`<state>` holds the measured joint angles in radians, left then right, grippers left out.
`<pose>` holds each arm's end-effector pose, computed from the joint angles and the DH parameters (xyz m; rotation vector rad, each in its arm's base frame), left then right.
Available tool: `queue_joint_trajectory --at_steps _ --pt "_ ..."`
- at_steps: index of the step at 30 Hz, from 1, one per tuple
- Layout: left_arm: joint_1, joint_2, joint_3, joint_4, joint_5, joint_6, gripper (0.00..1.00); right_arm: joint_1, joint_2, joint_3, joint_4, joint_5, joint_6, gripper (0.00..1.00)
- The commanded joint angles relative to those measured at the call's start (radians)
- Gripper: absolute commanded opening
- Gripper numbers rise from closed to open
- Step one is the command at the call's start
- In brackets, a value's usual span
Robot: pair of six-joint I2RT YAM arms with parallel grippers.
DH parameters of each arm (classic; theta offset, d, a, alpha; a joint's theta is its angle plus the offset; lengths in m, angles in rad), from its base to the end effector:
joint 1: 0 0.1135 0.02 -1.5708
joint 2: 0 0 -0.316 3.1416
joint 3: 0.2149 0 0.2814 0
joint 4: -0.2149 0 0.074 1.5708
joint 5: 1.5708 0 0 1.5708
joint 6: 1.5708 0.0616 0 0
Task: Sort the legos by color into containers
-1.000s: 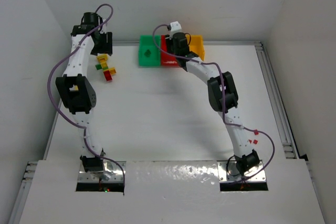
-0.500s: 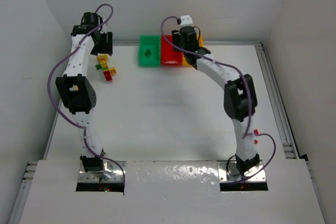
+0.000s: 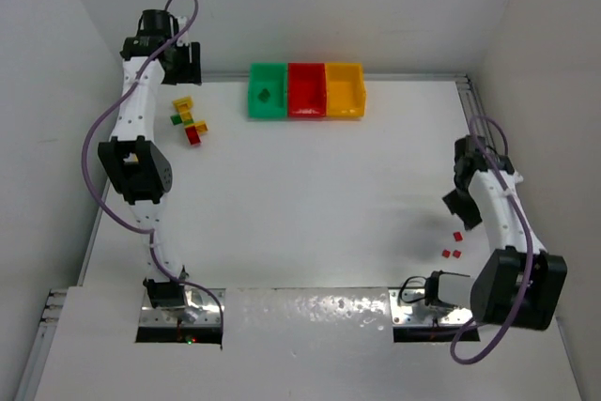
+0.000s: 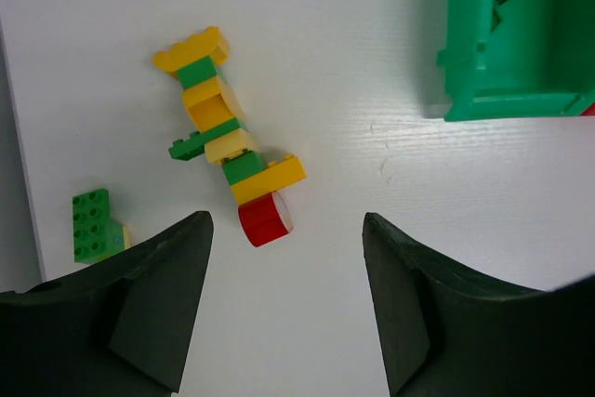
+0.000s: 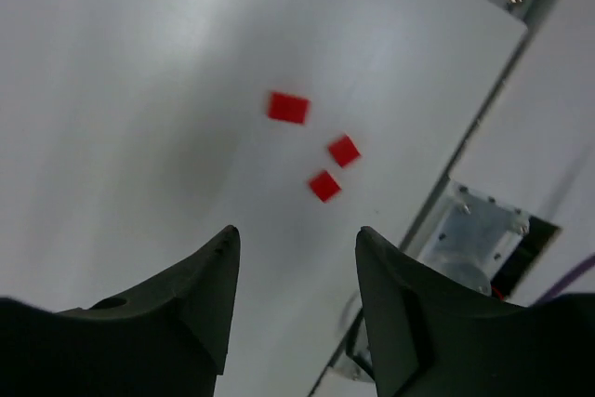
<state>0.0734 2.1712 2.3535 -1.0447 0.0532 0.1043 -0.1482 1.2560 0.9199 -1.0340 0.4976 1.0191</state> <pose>0.5450 0.0368 0.3802 0.0615 2.4308 0.0153 0.2202 -0.0626 0.2544 1.5502 2.2217 -0.5088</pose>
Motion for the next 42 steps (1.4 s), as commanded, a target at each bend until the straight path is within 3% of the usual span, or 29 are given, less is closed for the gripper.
queue_joint_trajectory --at_steps 1,8,12,16,23,42 --pt "0.011 -0.004 0.050 -0.005 0.050 0.001 0.63 -0.002 -0.104 -0.068 -0.145 0.002 0.173 0.51" --pt "0.017 0.010 0.066 -0.034 0.034 0.029 0.63 -0.007 -0.049 -0.190 -0.153 -0.094 0.364 0.41" --pt "0.023 0.021 0.079 -0.043 0.033 0.028 0.63 -0.007 -0.012 -0.262 -0.135 -0.090 0.420 0.42" --pt "0.029 0.036 0.084 -0.046 0.036 0.021 0.63 -0.005 0.006 -0.315 0.001 -0.081 0.513 0.44" --pt "0.034 0.047 0.093 -0.054 0.030 0.020 0.63 -0.007 0.098 -0.260 0.078 0.028 0.473 0.47" --pt "0.035 0.068 0.116 -0.054 -0.006 0.017 0.63 -0.007 0.177 -0.312 0.150 0.062 0.558 0.43"
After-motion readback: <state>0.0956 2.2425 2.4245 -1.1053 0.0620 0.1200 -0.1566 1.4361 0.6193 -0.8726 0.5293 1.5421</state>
